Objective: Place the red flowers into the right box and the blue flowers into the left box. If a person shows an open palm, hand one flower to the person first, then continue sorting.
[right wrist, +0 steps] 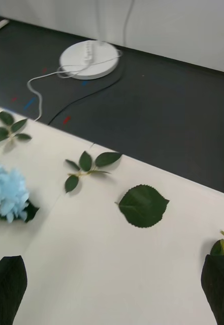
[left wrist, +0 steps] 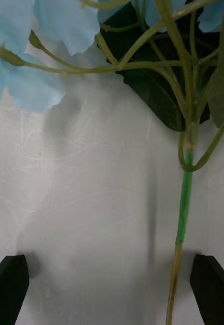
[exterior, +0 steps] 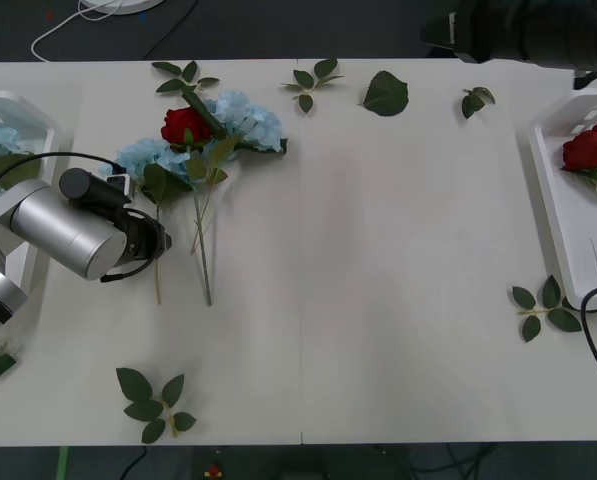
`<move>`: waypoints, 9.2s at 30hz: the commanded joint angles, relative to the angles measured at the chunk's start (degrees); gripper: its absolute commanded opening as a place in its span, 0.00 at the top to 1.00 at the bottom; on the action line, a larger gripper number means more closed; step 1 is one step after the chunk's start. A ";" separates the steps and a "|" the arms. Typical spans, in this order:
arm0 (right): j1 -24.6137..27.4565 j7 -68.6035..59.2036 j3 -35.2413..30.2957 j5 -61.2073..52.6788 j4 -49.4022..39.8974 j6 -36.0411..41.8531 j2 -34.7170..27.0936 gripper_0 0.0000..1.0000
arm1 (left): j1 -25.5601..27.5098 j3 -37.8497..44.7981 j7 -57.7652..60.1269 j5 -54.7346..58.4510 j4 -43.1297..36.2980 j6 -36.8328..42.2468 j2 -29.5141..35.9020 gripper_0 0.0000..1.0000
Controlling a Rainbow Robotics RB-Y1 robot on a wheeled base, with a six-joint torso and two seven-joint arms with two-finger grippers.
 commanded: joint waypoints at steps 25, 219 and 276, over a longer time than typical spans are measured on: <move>31.26 40.28 -22.11 -54.94 -11.58 8.86 -21.97 0.00 | -2.44 -0.34 -2.57 0.25 -0.54 -0.57 -0.51 1.00; 34.60 43.62 -22.02 -57.67 -12.37 5.69 -22.50 0.00 | -29.95 -14.14 -8.90 30.13 30.05 -4.35 -2.18 0.00; 34.60 43.62 -22.02 -57.67 -12.37 5.69 -22.50 0.00 | -32.32 -21.70 -8.81 36.99 28.56 -6.19 -3.15 1.00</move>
